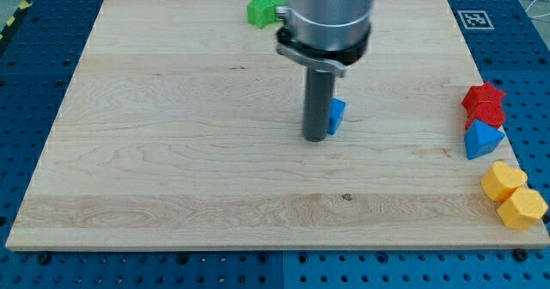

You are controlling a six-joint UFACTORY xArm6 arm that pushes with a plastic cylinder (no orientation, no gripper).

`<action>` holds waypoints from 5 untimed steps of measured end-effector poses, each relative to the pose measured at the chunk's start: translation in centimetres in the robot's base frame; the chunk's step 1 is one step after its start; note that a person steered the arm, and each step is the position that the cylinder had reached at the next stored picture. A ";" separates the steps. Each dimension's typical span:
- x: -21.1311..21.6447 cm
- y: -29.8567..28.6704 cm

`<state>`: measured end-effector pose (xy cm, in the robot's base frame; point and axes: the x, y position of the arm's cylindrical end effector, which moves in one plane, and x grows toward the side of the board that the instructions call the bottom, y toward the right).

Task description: Move the blue cube to the blue triangle

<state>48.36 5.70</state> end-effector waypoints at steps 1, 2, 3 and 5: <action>0.2 -1.0; -0.3 -5.3; -3.0 -6.8; -6.6 -3.6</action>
<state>41.75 2.15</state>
